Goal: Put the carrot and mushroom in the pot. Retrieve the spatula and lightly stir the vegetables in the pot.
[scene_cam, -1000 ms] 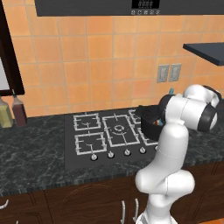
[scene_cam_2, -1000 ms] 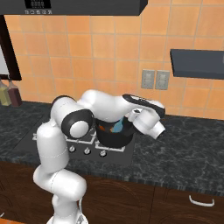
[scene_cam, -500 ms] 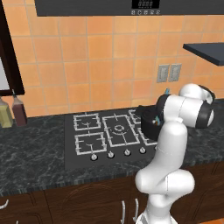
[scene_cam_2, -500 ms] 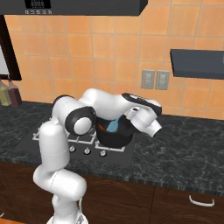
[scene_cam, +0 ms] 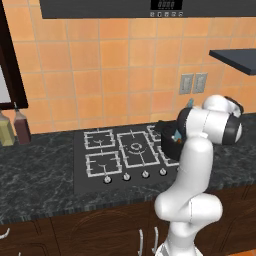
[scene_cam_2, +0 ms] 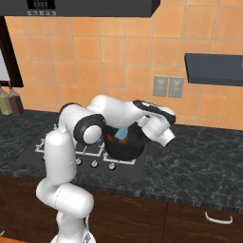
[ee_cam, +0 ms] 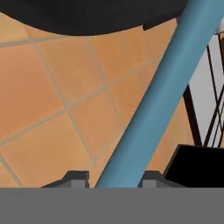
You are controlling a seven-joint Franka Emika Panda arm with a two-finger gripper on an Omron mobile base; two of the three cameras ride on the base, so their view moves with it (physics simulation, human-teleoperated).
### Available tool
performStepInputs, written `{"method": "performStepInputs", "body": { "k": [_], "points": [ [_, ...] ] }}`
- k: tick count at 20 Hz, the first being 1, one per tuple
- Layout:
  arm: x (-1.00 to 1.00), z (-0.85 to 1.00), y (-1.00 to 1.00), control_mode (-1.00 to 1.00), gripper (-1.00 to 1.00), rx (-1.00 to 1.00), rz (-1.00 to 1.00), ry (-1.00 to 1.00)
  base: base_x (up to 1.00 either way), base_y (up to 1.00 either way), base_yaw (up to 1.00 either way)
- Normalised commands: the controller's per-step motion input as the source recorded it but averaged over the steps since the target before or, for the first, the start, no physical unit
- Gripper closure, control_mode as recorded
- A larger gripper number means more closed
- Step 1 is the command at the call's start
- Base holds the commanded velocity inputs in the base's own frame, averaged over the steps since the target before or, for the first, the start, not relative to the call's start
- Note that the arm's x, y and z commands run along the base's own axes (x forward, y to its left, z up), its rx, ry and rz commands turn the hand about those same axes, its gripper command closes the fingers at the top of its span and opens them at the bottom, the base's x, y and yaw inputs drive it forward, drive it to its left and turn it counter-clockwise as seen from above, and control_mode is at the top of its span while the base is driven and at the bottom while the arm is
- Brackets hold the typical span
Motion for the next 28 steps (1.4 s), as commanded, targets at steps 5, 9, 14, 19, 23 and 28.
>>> {"method": "performStepInputs", "body": {
  "k": [5, 9, 14, 19, 23, 28],
  "points": [
    [-0.27, 0.45, -0.10, -1.00, 1.00, 0.00, -0.02, 0.00, 0.00, 0.00, 0.00],
    [-0.67, 0.23, 0.00, -1.00, 1.00, 0.01, -0.03, -0.01, 0.00, 0.00, 0.00],
    [-0.40, 0.45, 0.28, -1.00, 1.00, 0.00, -0.09, -0.03, 0.00, 0.00, 0.00],
    [-0.18, 0.48, 0.54, -1.00, 1.00, 0.00, -0.13, 0.00, 0.00, 0.00, 0.00],
    [-0.20, 0.09, 0.24, -1.00, 1.00, 0.00, -0.14, 0.02, 0.00, 0.00, 0.00],
    [-0.03, 0.00, 0.18, -1.00, 1.00, -0.02, -0.20, 0.10, 0.00, 0.00, 0.00]
  ]
}}
